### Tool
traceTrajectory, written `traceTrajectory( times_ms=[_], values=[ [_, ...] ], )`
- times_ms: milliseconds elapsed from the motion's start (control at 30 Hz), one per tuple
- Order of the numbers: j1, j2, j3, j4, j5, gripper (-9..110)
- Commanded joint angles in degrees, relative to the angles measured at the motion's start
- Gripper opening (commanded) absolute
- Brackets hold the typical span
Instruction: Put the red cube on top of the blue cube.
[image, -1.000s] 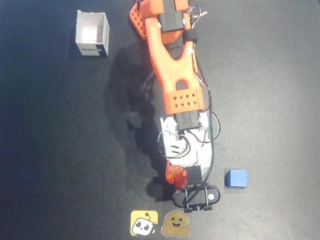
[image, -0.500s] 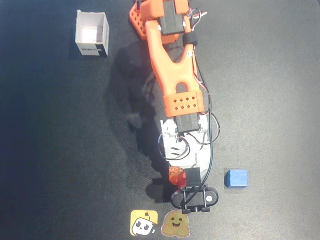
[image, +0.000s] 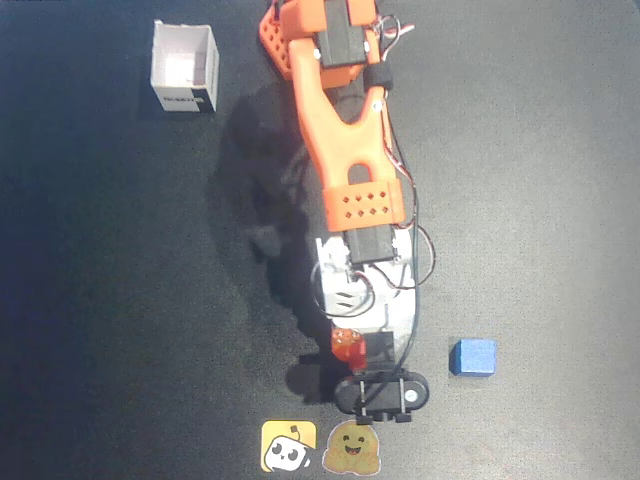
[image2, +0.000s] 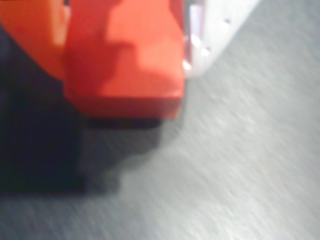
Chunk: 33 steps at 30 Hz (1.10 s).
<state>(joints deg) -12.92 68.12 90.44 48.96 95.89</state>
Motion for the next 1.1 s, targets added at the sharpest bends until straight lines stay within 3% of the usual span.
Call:
traceTrajectory(
  times_ms=[0, 467, 1067],
  values=[
    [0.2, 6.1, -2.9, 2.0, 0.1, 6],
    [-2.5, 11.8, -7.6, 9.9, -0.2, 6],
    [-13.0, 9.5, -13.8, 9.9, 3.2, 7]
  ],
)
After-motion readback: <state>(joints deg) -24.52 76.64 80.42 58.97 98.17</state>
